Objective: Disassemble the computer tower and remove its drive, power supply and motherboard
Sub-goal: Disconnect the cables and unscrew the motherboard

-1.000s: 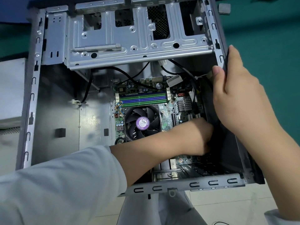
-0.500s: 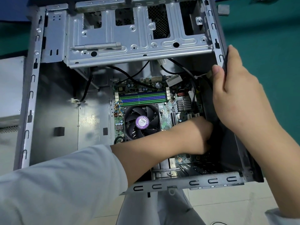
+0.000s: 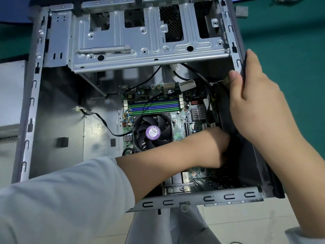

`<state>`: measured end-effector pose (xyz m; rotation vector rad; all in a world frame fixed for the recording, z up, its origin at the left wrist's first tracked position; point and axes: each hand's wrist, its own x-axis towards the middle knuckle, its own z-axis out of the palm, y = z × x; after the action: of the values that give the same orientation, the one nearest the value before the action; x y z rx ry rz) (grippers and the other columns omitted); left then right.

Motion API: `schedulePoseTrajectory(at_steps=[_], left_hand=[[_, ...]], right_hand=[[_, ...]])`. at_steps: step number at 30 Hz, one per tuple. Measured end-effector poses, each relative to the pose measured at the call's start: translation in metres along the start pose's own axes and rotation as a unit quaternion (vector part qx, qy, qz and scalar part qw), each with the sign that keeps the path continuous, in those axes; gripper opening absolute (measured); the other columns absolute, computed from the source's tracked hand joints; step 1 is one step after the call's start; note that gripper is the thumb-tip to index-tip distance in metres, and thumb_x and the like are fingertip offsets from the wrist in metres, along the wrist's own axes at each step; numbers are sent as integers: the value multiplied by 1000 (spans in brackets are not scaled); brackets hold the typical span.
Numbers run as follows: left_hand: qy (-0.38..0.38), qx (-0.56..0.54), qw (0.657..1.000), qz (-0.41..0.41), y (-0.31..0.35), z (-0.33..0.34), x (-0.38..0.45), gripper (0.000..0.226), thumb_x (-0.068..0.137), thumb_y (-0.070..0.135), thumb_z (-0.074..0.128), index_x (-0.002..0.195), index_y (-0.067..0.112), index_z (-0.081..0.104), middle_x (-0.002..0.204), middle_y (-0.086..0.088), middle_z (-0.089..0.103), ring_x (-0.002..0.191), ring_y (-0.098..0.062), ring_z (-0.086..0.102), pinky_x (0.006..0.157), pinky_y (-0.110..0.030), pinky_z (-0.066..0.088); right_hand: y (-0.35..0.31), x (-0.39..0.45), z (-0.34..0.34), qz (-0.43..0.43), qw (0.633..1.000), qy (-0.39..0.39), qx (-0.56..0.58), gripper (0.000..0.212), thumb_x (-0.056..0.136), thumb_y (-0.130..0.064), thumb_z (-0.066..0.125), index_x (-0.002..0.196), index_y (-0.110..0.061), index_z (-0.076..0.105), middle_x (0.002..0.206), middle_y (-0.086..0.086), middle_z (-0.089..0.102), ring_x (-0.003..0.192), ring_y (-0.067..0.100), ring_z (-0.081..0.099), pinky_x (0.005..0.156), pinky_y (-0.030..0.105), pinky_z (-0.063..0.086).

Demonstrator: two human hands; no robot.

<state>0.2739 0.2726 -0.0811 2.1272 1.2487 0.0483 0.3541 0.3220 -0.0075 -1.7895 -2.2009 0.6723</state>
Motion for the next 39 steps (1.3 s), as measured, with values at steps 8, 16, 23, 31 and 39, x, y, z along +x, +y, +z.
schedulePoseTrajectory(at_steps=[8, 16, 23, 31, 39], left_hand=[[-16, -134, 985, -107, -8, 2, 4, 25, 85, 23, 63, 73, 0, 65, 70, -15, 66, 68, -26, 61, 58, -26, 46], [-3, 16, 1000, 12, 1, 1, 0, 34, 84, 20, 56, 56, 11, 39, 46, 1, 29, 47, -19, 28, 39, -21, 21], [-24, -211, 971, -108, -12, 5, 2, 33, 84, 15, 61, 52, 13, 53, 37, 1, 50, 41, -17, 57, 50, -29, 53], [24, -10, 1000, 1, 0, 2, 0, 34, 82, 17, 57, 55, 10, 38, 49, -6, 34, 53, -23, 33, 44, -22, 22], [23, -94, 993, -63, -6, 1, 2, 46, 83, 16, 60, 48, 14, 30, 45, 0, 34, 56, -29, 51, 49, -23, 34]], right_hand=[[2, -1, -1, 2, 1000, -7, 22, 53, 102, -37, 28, 150, -18, 16, 131, 17, 52, 110, 39, 51, 78, 38, 34], [2, 0, -1, 1, 1000, -6, 22, 53, 102, -37, 28, 150, -17, 17, 130, 17, 53, 109, 39, 51, 75, 36, 30], [2, 0, -1, -2, 1000, -7, 29, 53, 102, -38, 28, 150, -18, 18, 132, 14, 53, 111, 37, 51, 79, 38, 35], [0, 0, -4, 3, 1000, -13, 26, 53, 102, -37, 28, 150, -17, 16, 132, 15, 53, 110, 37, 51, 79, 38, 34], [1, -1, -2, 5, 1000, -12, 21, 53, 102, -38, 28, 150, -18, 16, 132, 16, 52, 110, 38, 51, 74, 34, 27]])
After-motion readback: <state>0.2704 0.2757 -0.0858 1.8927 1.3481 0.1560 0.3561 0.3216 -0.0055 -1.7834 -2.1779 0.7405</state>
